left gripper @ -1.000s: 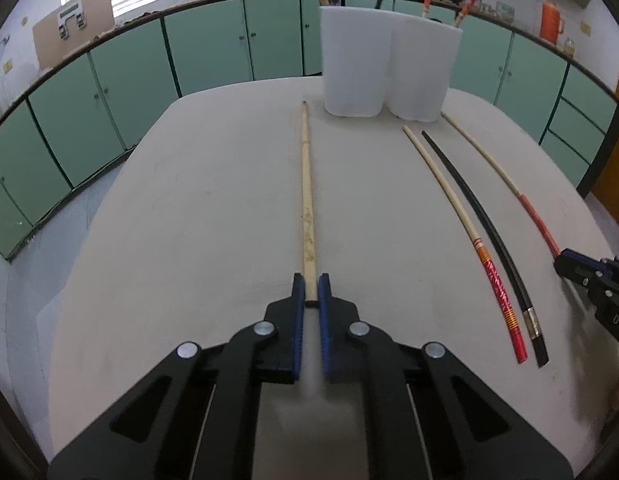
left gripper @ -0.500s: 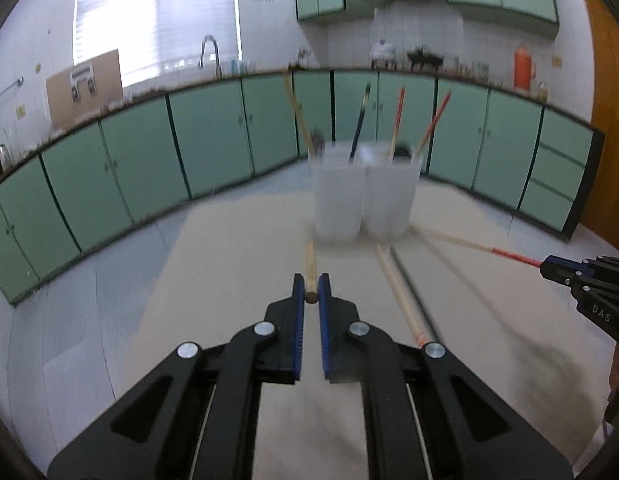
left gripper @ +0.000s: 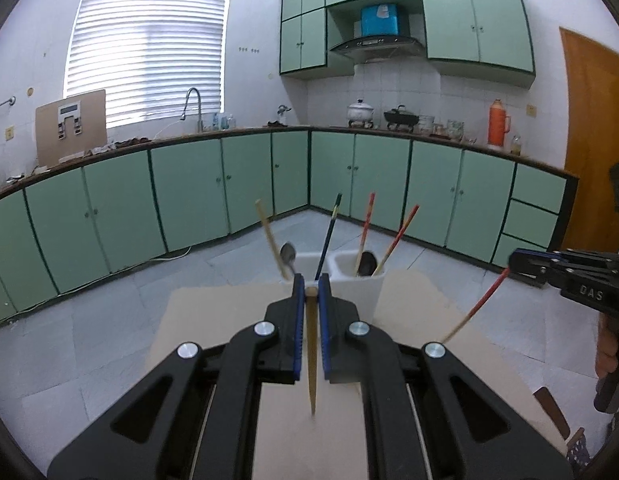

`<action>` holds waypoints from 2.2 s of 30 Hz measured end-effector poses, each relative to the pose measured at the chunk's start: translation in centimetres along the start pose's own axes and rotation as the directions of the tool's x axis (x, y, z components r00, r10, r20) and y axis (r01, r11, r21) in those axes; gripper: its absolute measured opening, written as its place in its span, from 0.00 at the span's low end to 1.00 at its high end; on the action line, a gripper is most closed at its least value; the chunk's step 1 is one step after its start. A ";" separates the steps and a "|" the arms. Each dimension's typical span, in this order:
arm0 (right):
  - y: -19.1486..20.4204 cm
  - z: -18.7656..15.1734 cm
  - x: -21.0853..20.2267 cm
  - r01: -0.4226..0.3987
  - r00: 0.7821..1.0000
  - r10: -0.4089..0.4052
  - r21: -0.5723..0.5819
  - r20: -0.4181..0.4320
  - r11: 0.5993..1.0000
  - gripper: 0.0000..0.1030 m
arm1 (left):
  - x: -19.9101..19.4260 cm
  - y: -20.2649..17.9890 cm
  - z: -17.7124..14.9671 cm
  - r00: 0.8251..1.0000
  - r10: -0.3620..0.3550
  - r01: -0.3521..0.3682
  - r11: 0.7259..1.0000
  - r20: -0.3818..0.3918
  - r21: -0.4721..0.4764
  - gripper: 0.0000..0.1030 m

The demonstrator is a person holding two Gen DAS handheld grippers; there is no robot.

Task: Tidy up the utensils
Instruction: 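Lift both chopsticks and lower them into the white holder, then open both tools to release the chopsticks and withdraw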

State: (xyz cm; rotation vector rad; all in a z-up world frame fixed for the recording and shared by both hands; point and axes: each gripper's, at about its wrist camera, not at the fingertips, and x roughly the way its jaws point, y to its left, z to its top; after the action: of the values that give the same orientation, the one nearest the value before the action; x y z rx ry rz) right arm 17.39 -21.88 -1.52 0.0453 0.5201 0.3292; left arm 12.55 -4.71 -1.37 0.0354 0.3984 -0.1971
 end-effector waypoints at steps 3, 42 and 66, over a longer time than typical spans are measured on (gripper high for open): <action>0.5 1.5 0.2 -0.034 0.999 0.034 -0.021 0.003 0.999 0.06 | -0.2 -0.1 1.0 1.000 -0.021 0.021 1.000 0.016 -0.001 0.06; -0.1 9.6 12.7 0.012 0.997 -0.006 -0.071 0.082 0.997 0.06 | 16.7 -0.1 8.0 1.000 -0.025 0.025 0.999 0.012 0.026 0.06; -0.6 -3.4 7.0 0.148 0.983 -0.153 0.055 0.097 0.987 0.67 | 8.1 2.1 -2.6 0.998 0.054 -0.055 0.996 -0.019 -0.069 0.72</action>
State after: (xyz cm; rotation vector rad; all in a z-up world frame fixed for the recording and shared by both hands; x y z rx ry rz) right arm 21.58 -20.38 -7.93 0.0677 0.4283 0.1657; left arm 19.27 -3.99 -6.90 -0.0203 0.4212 -0.1290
